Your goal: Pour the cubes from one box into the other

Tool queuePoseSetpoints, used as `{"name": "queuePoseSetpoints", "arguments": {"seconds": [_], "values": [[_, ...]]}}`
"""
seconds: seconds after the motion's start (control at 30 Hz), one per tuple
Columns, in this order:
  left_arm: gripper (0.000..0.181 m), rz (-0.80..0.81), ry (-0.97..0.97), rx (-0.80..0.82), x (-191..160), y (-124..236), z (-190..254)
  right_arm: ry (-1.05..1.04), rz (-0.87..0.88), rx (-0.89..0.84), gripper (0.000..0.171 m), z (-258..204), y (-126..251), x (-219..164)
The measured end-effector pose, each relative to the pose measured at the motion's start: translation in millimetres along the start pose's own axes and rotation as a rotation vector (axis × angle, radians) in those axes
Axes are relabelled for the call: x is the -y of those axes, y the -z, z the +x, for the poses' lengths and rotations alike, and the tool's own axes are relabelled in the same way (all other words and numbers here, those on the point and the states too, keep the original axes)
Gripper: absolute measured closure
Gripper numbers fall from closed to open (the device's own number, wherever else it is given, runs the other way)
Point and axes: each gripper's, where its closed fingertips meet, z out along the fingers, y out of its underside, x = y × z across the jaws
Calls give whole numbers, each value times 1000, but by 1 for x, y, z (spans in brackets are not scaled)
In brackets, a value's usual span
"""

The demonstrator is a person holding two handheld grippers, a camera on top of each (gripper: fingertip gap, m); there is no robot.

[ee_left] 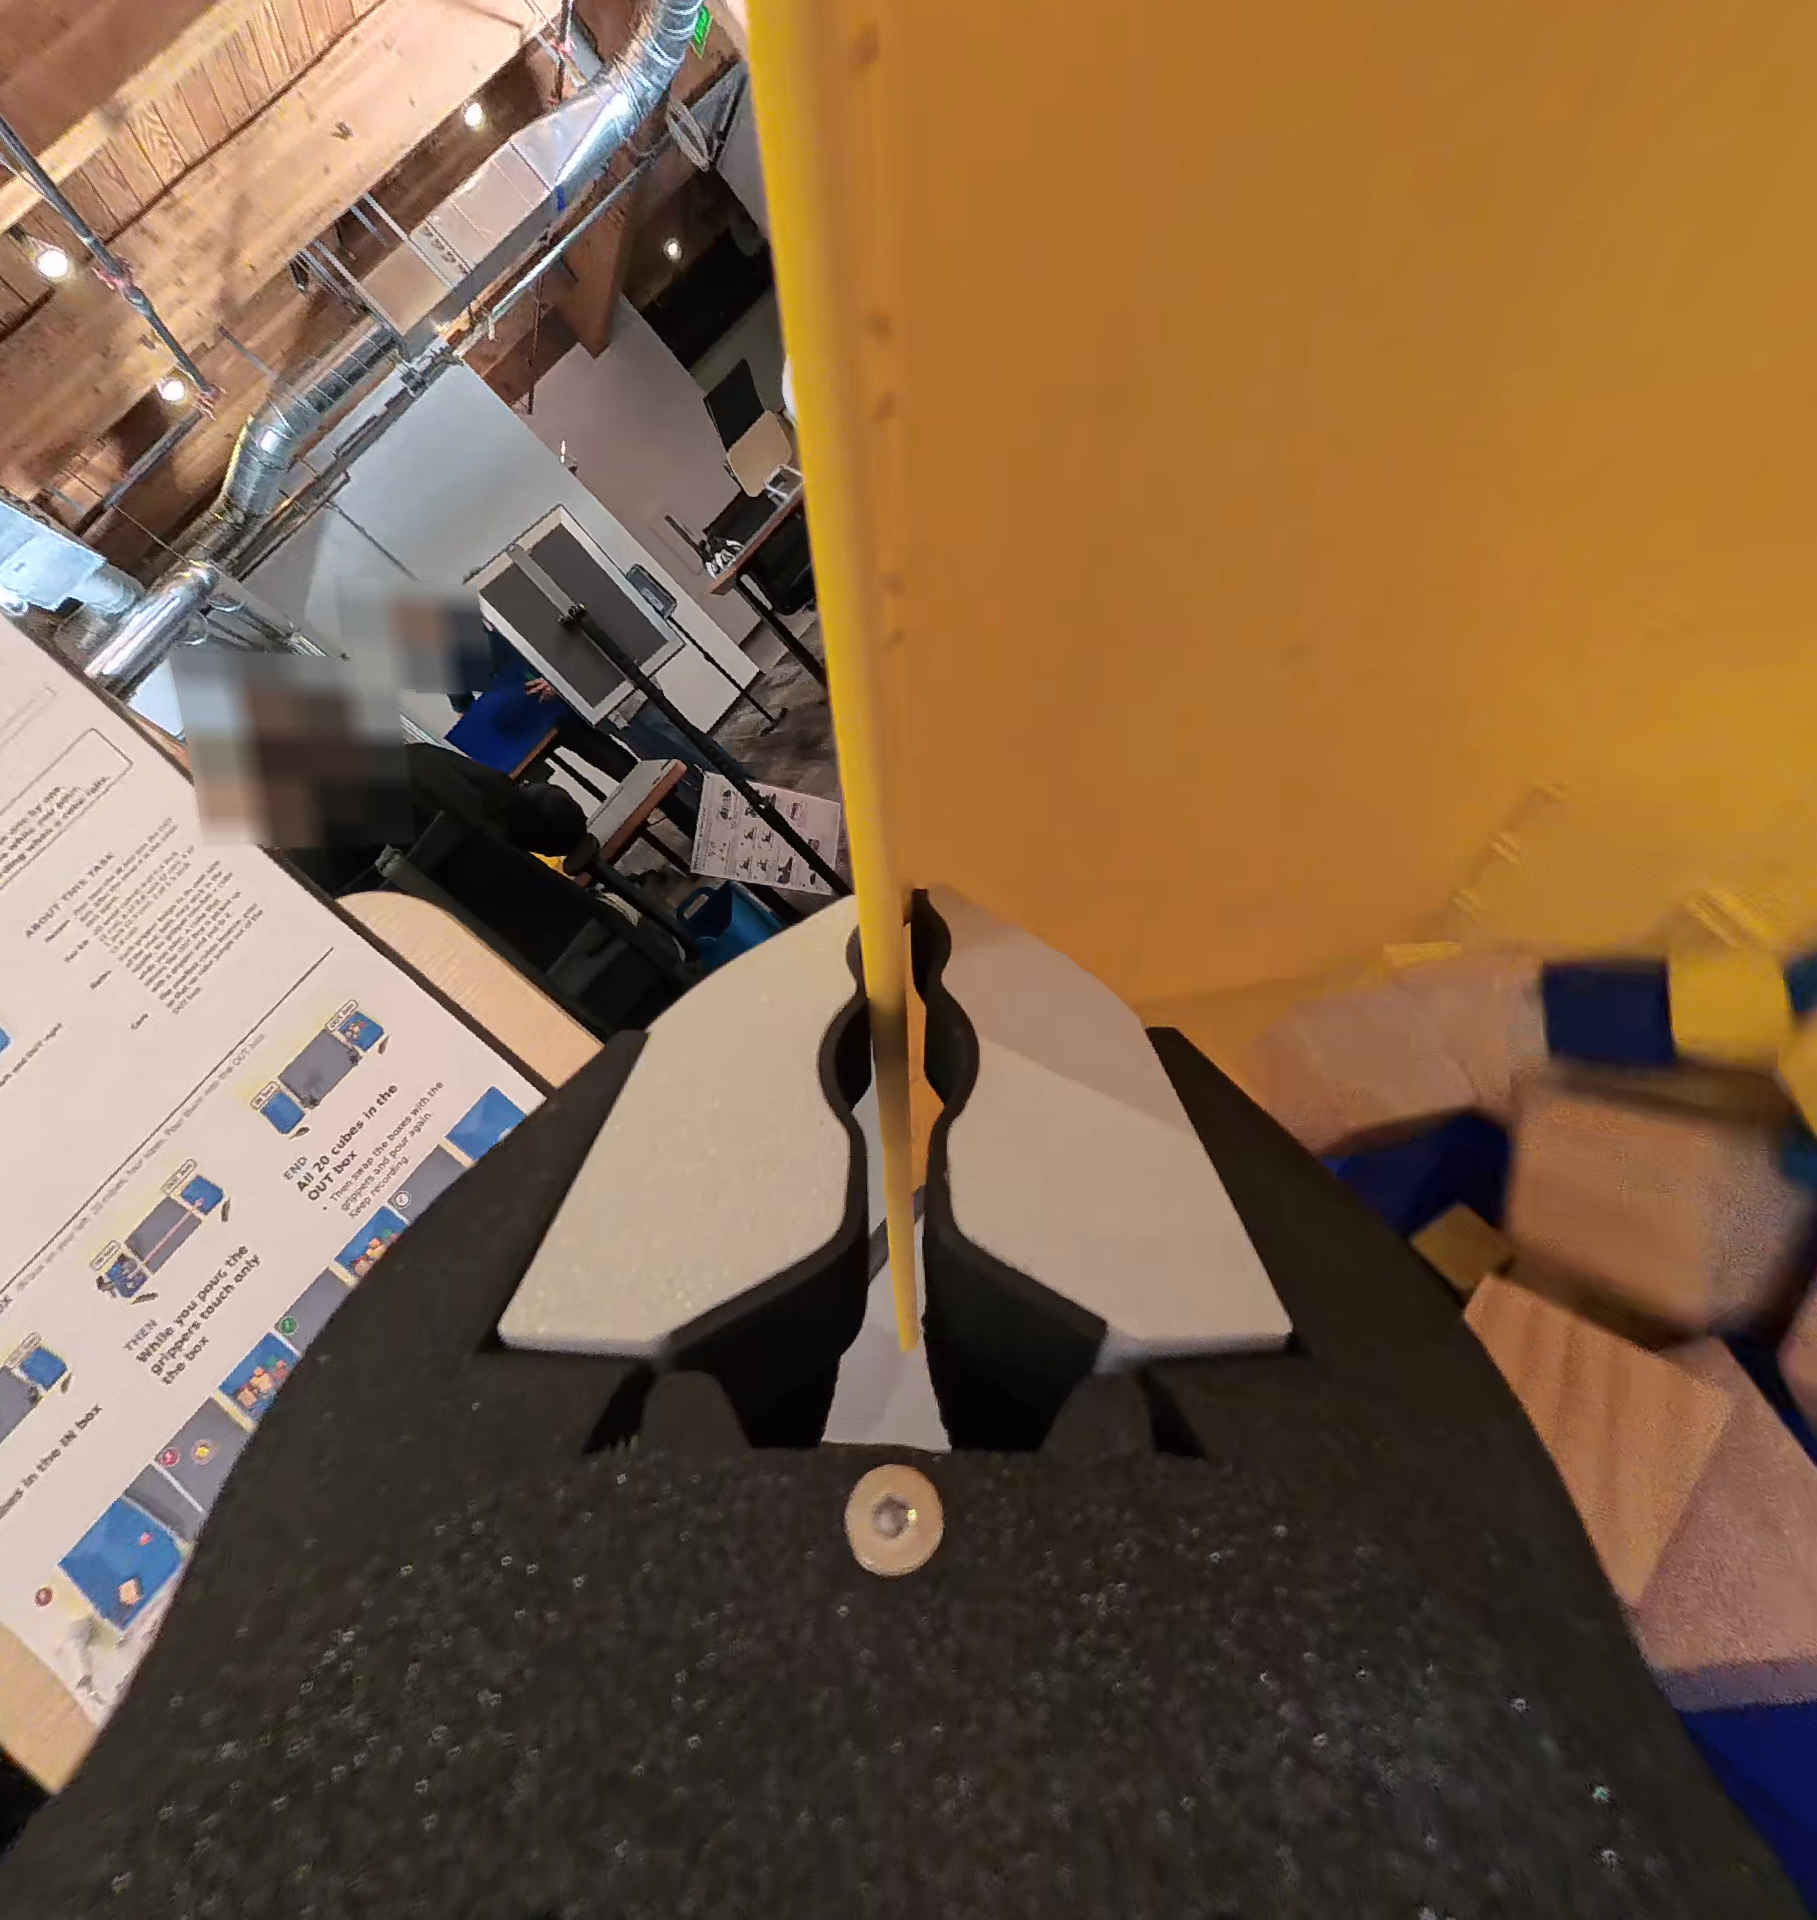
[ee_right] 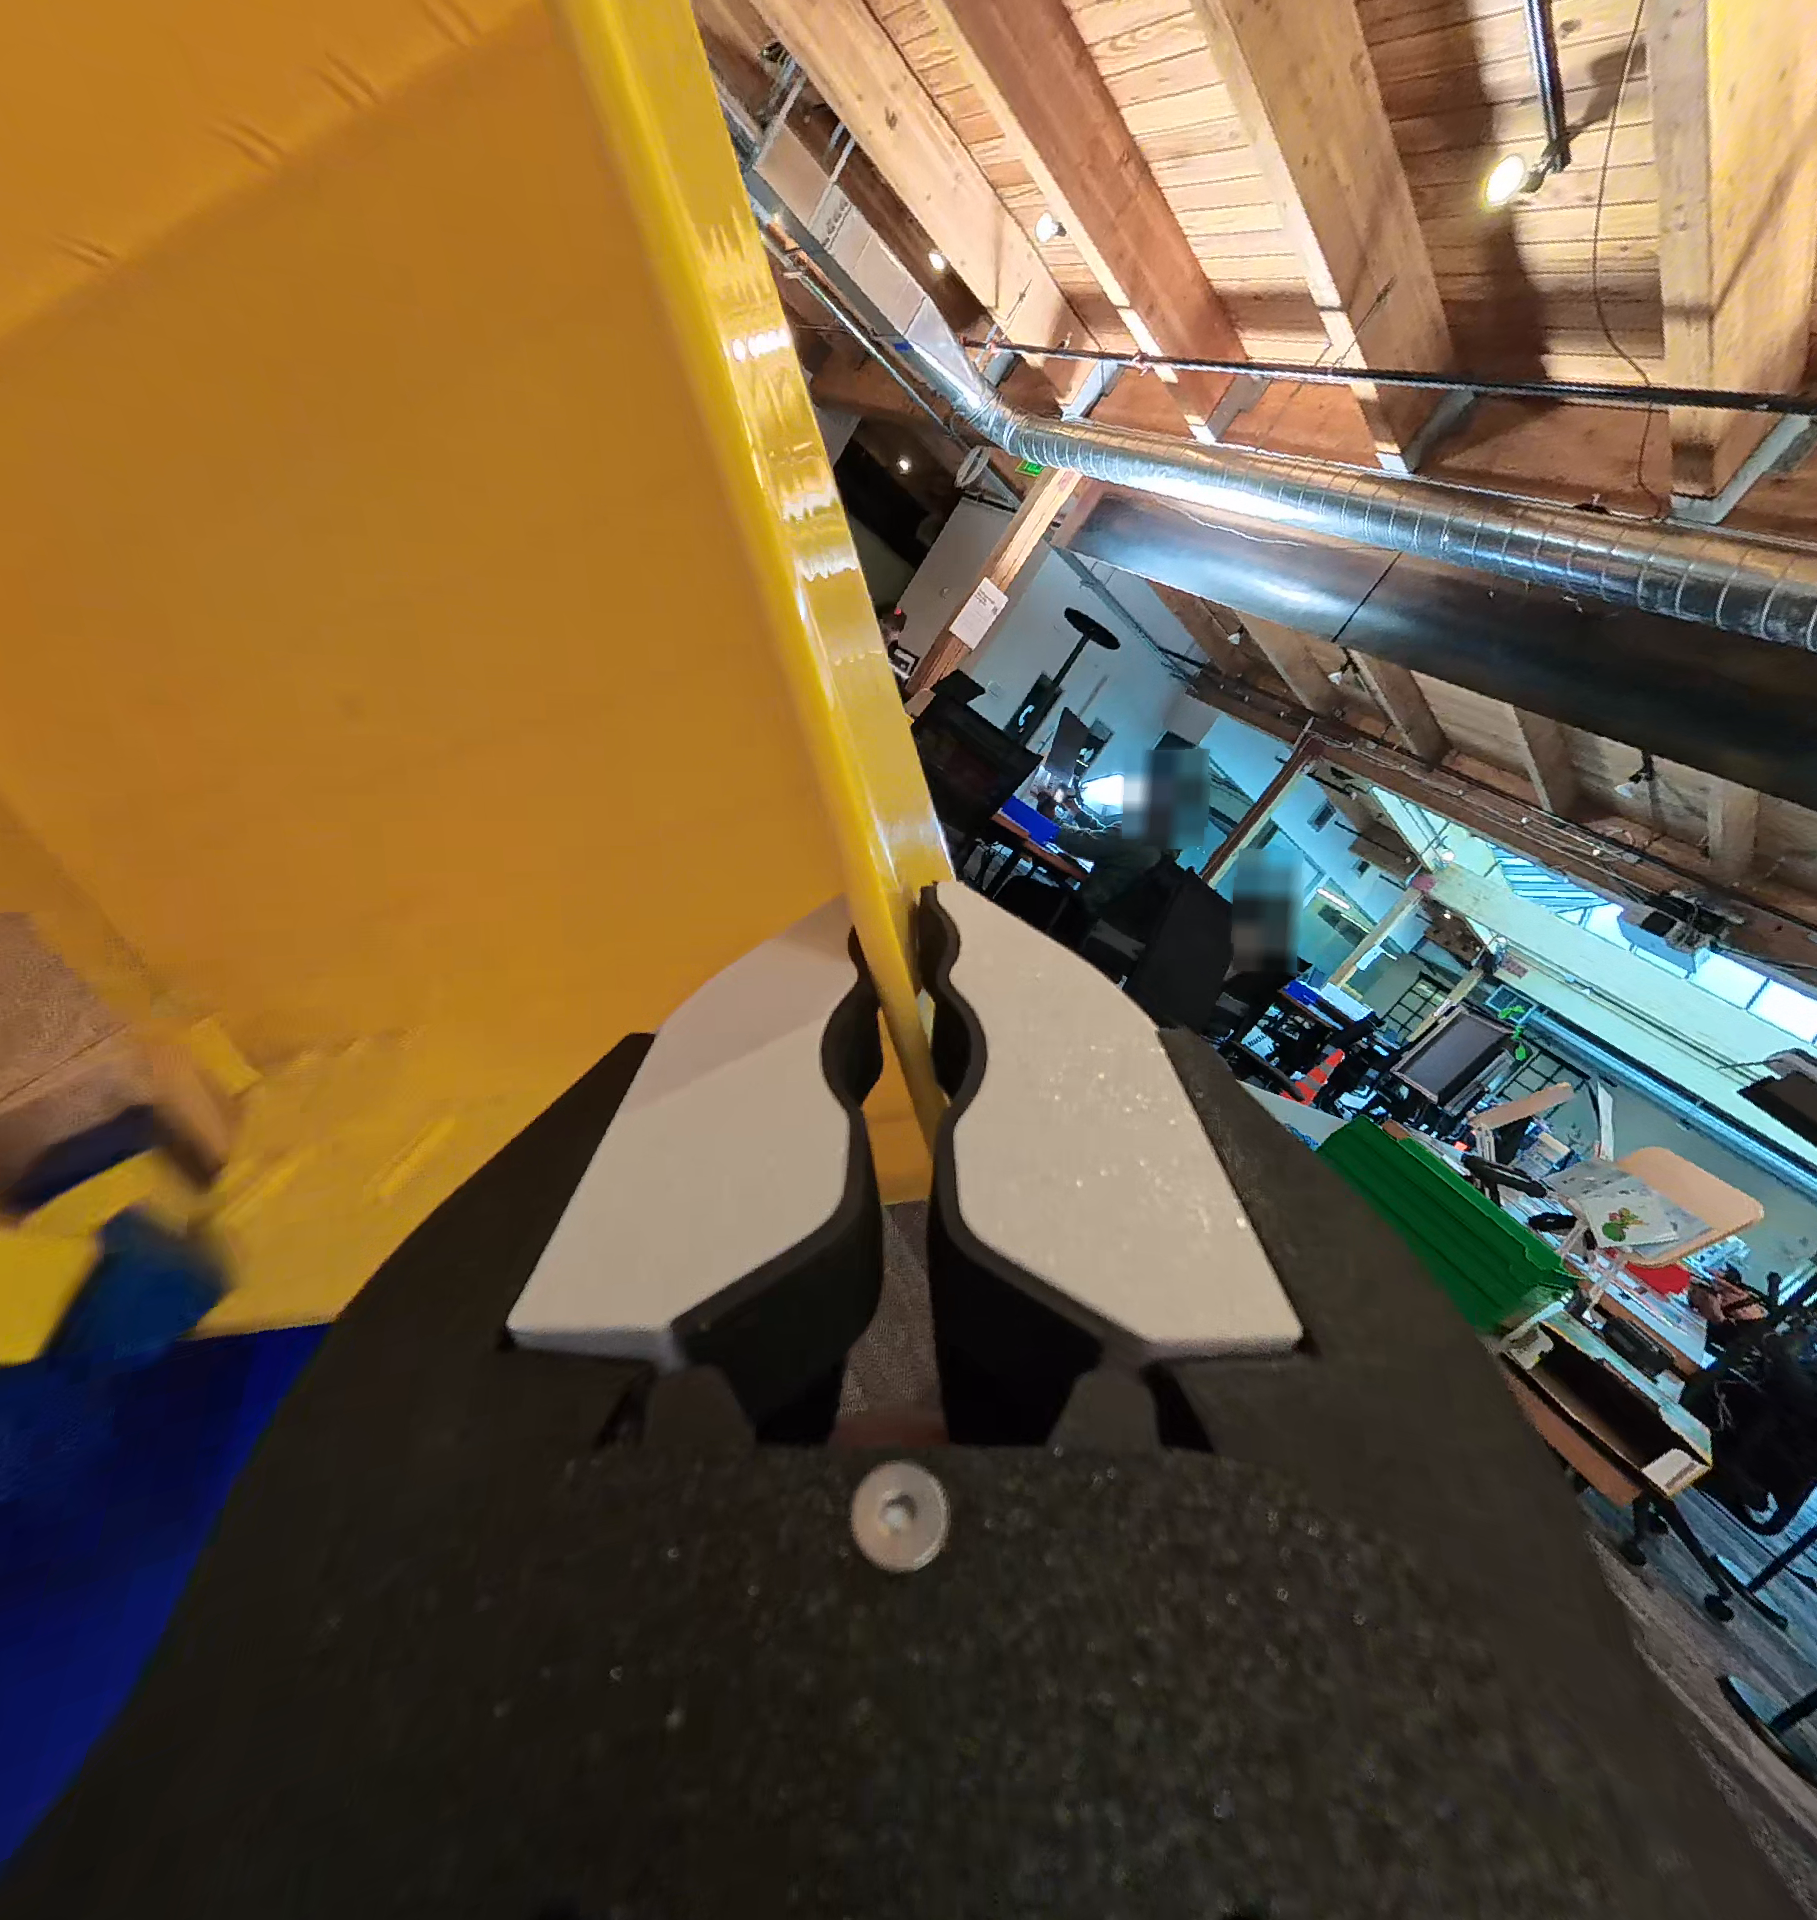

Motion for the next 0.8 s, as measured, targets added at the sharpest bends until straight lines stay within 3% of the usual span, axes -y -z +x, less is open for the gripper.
{"name": "queuePoseSetpoints", "arguments": {"seconds": [0.4, 0.67, 0.8], "values": [[177, 30, 11, 28, 10, -14, -12, 55, 42, -37, 167, 10, -16, 16], [177, 73, 148, 86, 81, -18, -84, 166, 95, 10, 167, 66, -61, 114], [177, 38, 187, 72, 89, 6, -106, 194, 65, 86, 167, 73, -56, 154]]}}
